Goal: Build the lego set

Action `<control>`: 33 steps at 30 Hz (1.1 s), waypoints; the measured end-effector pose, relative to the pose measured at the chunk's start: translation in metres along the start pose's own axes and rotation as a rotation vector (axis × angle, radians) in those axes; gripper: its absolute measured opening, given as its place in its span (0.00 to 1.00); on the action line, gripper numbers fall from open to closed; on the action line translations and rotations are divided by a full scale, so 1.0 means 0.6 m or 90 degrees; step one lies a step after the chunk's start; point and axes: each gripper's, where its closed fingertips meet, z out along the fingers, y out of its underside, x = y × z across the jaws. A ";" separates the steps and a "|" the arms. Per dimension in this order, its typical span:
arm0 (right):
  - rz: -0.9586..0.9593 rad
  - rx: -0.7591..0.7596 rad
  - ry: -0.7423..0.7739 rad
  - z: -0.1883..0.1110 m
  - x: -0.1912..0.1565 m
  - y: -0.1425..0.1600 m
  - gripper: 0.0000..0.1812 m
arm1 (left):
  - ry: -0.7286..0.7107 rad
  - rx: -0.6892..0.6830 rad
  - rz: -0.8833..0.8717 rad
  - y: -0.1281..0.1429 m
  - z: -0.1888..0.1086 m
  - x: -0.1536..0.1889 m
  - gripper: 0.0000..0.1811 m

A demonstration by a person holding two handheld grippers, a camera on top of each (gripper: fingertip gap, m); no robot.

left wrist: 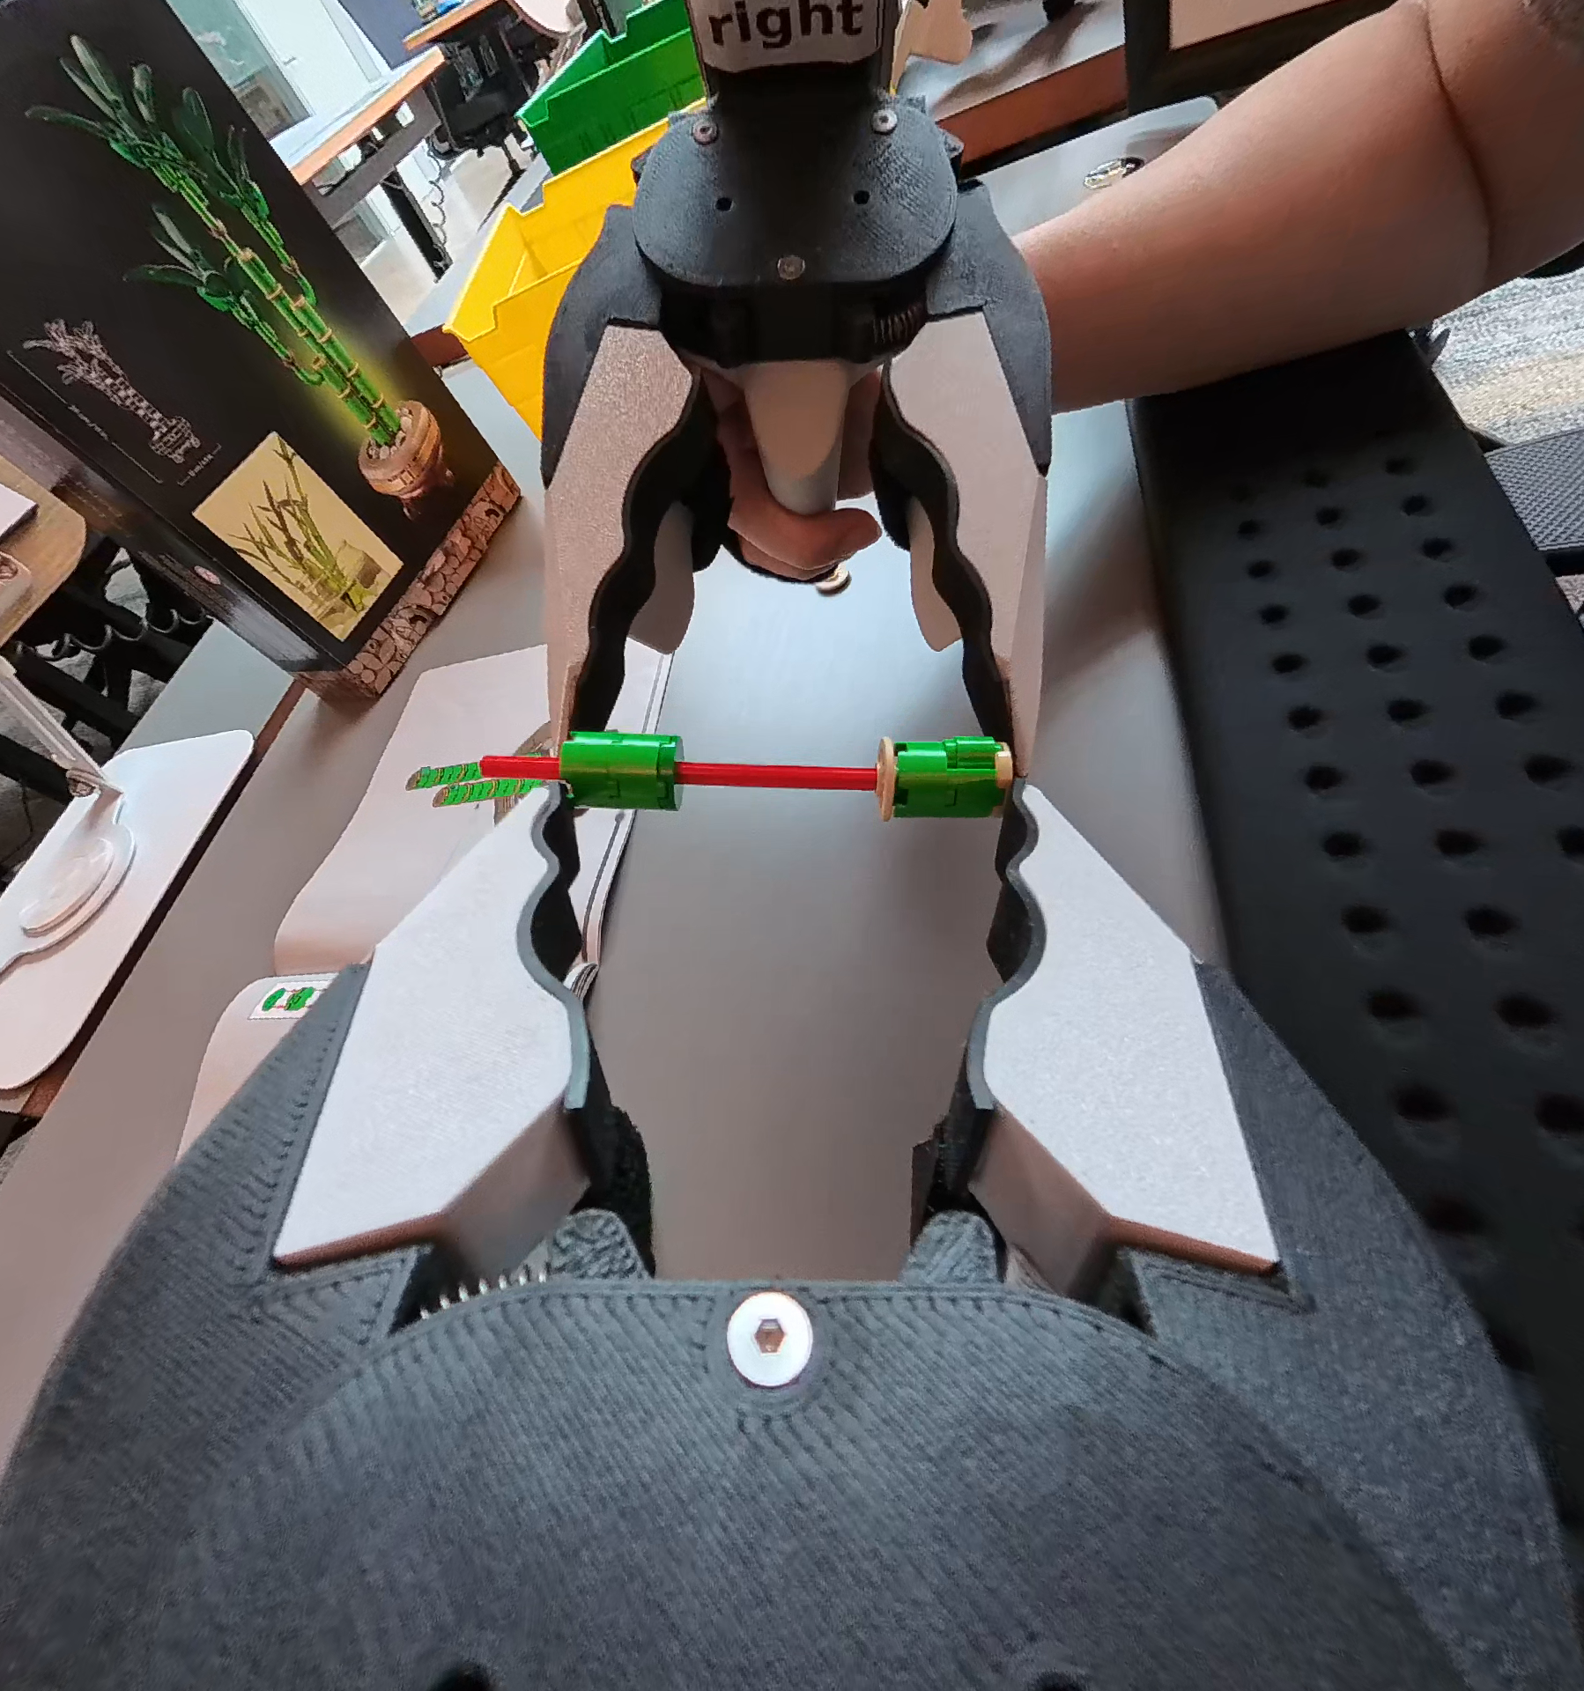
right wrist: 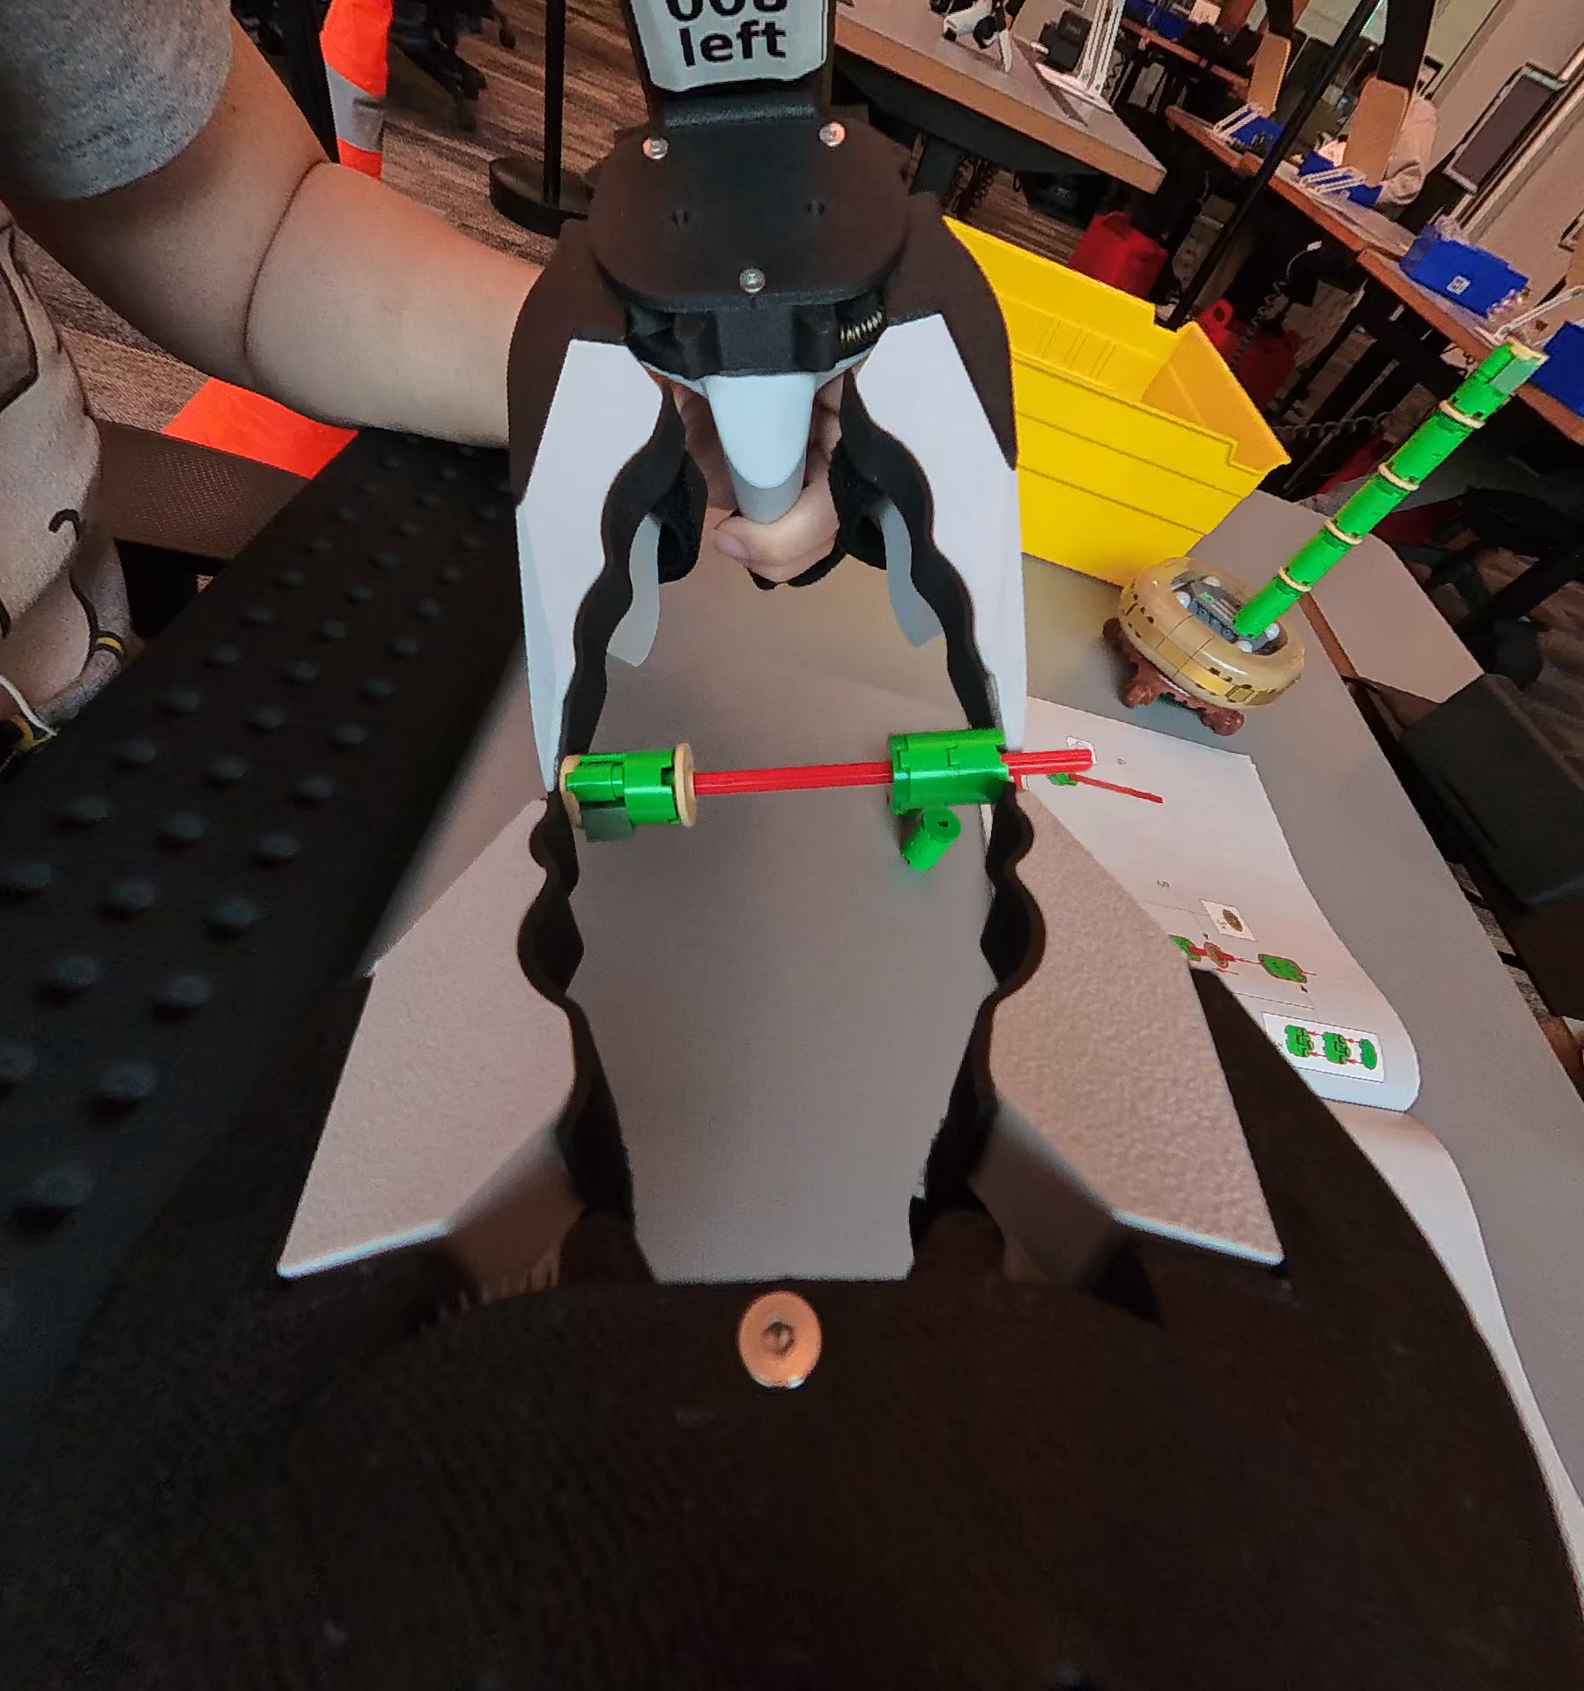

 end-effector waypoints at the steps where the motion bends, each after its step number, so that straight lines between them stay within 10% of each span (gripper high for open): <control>1: 0.000 -0.002 0.000 0.000 0.000 0.001 0.50 | 0.000 -0.003 0.000 0.001 0.000 0.000 0.51; 6: 0.005 -0.004 -0.004 0.001 0.000 0.003 0.49 | 0.001 -0.009 -0.007 0.003 0.001 0.000 0.50; 7: 0.000 -0.013 -0.007 -0.003 0.000 0.007 0.27 | 0.000 -0.008 -0.006 0.003 0.000 0.000 0.48; 8: -0.004 0.013 0.000 -0.006 0.002 -0.001 0.27 | -0.003 0.000 -0.002 0.001 -0.004 -0.001 0.27; 33: 0.017 0.009 -0.018 -0.003 0.000 0.001 0.26 | 0.023 0.006 -0.039 0.001 -0.004 0.001 0.27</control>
